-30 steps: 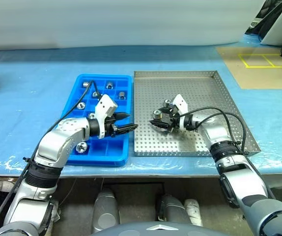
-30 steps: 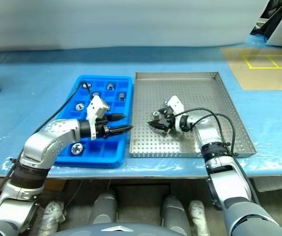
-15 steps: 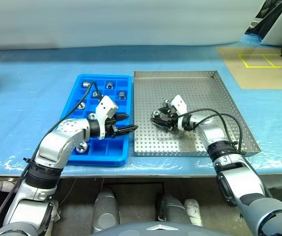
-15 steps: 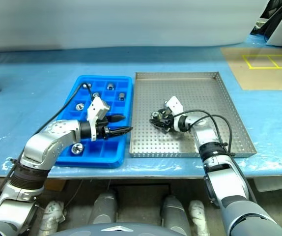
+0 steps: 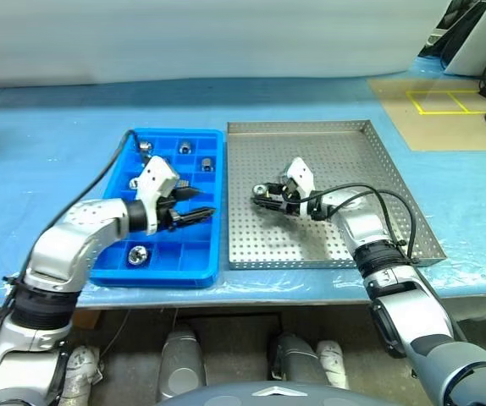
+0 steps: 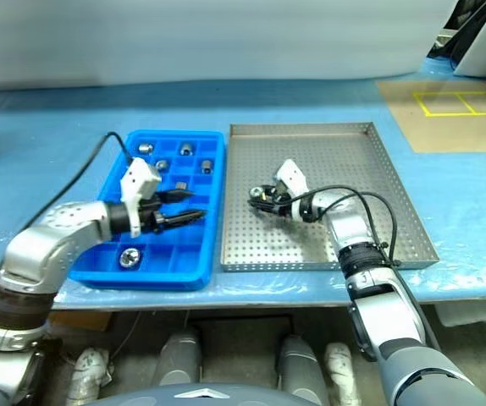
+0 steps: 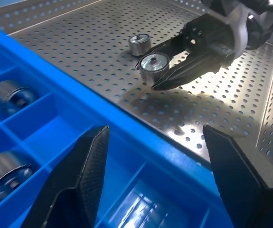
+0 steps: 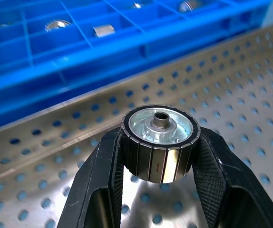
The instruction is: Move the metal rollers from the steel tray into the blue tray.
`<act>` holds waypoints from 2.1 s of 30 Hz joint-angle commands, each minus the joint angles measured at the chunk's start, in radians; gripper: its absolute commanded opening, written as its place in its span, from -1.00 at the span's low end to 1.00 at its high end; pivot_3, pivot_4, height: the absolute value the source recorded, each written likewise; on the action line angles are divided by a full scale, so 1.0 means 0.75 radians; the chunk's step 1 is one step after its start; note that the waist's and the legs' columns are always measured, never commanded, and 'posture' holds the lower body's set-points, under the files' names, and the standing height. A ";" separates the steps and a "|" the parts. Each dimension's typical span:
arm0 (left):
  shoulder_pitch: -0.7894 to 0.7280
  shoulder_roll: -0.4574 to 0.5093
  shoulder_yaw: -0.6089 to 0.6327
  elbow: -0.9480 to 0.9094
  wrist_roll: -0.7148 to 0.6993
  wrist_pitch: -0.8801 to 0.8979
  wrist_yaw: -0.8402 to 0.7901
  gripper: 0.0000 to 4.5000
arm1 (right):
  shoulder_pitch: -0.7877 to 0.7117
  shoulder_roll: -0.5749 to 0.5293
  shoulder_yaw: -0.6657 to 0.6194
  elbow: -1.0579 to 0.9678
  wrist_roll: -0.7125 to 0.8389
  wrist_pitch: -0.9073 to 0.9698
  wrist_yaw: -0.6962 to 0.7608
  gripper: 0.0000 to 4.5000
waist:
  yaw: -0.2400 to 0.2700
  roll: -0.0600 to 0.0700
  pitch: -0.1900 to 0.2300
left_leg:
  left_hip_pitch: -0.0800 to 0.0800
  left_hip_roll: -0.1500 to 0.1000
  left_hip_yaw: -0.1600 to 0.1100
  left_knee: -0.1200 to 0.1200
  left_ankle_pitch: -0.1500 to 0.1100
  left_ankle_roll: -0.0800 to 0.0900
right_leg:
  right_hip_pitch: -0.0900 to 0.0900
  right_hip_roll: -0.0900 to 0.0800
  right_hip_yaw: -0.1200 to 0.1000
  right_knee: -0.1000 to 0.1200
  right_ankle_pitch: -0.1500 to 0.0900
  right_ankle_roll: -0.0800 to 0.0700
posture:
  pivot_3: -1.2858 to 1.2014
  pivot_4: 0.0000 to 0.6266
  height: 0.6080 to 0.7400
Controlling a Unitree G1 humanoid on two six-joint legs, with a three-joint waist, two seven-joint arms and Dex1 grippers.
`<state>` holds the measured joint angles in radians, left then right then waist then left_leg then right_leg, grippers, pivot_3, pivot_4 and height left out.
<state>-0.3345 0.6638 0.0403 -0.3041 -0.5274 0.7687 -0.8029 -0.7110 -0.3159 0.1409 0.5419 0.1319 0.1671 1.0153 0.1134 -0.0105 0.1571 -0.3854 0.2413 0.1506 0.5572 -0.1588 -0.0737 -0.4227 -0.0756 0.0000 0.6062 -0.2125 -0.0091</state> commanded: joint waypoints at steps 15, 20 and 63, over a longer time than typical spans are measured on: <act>0.402 0.100 0.468 -0.226 -0.122 0.067 0.141 0.48 | -0.253 0.357 0.161 -0.008 0.076 0.090 0.205 -0.27 | 0.022 -0.001 0.000 | -0.001 0.001 -0.001 -0.011 0.001 -0.002 | -0.002 -0.001 -0.002 -0.002 -0.002 -0.003 | 0.28 -0.52 1.00; 0.479 0.089 0.478 -0.261 -0.126 0.065 0.179 0.48 | -0.259 0.402 0.224 0.151 0.000 0.015 0.235 -0.27 | 0.048 -0.001 0.000 | 0.000 0.003 -0.004 -0.015 0.002 -0.004 | -0.002 -0.001 -0.002 -0.001 -0.003 -0.005 | 0.31 -0.52 1.00; -0.045 -0.125 -0.086 0.055 -0.016 -0.074 0.098 0.48 | -0.265 0.000 -0.161 0.466 -0.029 -0.240 -0.293 0.46 | -0.022 -0.003 -0.001 | 0.002 0.000 -0.003 -0.014 0.006 -0.009 | -0.001 0.001 0.000 0.002 -0.003 -0.005 | 0.11 -0.52 1.00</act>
<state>-0.3569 0.5621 -0.0301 -0.2491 -0.5453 0.7366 -0.7161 -0.8647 -0.3118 0.0557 0.8716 0.1143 0.0372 0.8440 0.0970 -0.0129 0.1560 -0.3839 0.2412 0.1483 0.5470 -0.1541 -0.0805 -0.4234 -0.0752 -0.0001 0.6077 -0.2149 -0.0130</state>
